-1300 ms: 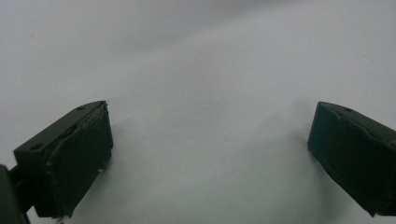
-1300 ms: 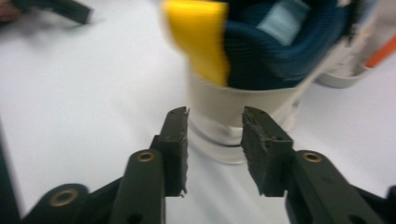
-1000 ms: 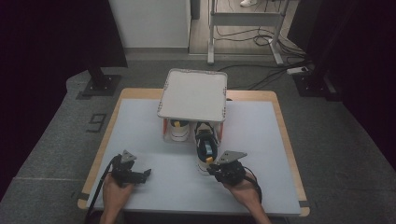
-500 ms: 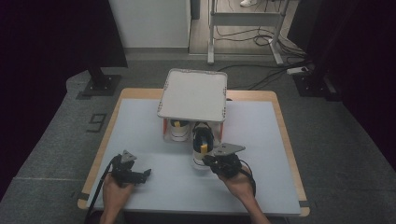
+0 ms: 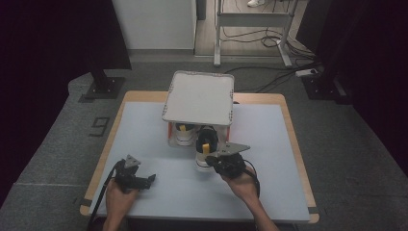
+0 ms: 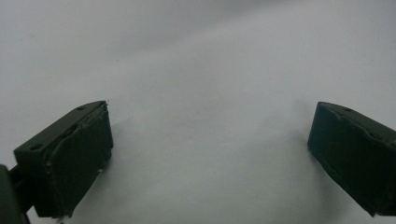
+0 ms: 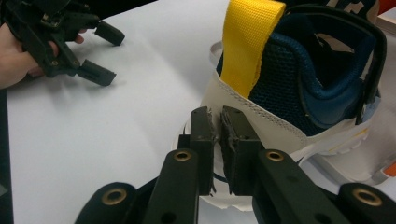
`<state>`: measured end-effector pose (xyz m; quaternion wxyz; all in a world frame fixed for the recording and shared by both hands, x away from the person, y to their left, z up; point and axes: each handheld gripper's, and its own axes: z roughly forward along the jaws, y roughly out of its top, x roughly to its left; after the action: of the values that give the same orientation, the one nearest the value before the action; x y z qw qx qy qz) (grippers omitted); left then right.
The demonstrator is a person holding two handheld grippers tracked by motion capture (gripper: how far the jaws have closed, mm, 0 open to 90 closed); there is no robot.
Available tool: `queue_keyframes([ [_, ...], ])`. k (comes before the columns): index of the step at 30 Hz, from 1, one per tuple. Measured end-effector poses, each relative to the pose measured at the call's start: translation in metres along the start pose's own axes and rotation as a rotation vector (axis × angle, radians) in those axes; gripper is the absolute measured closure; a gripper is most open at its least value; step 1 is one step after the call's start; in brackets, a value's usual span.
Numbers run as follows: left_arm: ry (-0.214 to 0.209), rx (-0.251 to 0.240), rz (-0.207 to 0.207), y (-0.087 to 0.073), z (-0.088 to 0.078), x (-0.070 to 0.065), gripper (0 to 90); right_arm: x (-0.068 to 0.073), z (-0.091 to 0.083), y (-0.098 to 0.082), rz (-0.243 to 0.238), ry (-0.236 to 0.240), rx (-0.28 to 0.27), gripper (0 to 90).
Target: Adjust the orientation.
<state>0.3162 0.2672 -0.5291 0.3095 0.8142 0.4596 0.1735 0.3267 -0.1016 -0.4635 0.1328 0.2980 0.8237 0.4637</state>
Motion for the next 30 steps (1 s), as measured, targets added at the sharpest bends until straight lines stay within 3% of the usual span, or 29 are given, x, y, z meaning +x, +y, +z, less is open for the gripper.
queue_keyframes([
  [2,0.001,-0.001,-0.001,0.0,0.0,0.0,0.0,-0.002,0.005,-0.001,-0.014,-0.064,0.027,78.6],
  [4,0.001,-0.001,-0.001,0.0,0.0,0.0,0.0,-0.01,0.009,-0.005,0.029,-0.019,0.011,78.9],
  [6,0.0,-0.001,0.0,0.0,0.0,0.0,0.0,-0.014,0.01,-0.007,0.045,-0.044,0.012,78.8],
  [8,0.001,-0.001,0.0,0.0,0.0,0.0,0.0,-0.017,0.011,-0.009,0.068,-0.029,0.002,78.8],
  [10,0.001,-0.001,0.0,0.0,0.0,0.0,0.0,-0.015,0.009,-0.011,0.056,-0.044,0.012,78.7],
  [16,0.001,-0.001,0.0,0.0,0.0,0.0,0.0,0.0,0.006,-0.013,0.038,0.022,0.025,79.9],
  [21,0.0,-0.002,-0.001,0.0,0.0,0.0,0.0,0.012,0.018,-0.009,0.002,0.047,0.033,80.0],
  [25,0.0,-0.001,0.0,0.0,0.0,0.0,0.0,0.011,0.029,-0.005,-0.014,0.012,0.043,82.6],
  [30,0.0,-0.001,0.0,0.0,0.0,0.0,0.0,0.007,0.03,-0.004,-0.029,-0.016,0.036,85.2],
])
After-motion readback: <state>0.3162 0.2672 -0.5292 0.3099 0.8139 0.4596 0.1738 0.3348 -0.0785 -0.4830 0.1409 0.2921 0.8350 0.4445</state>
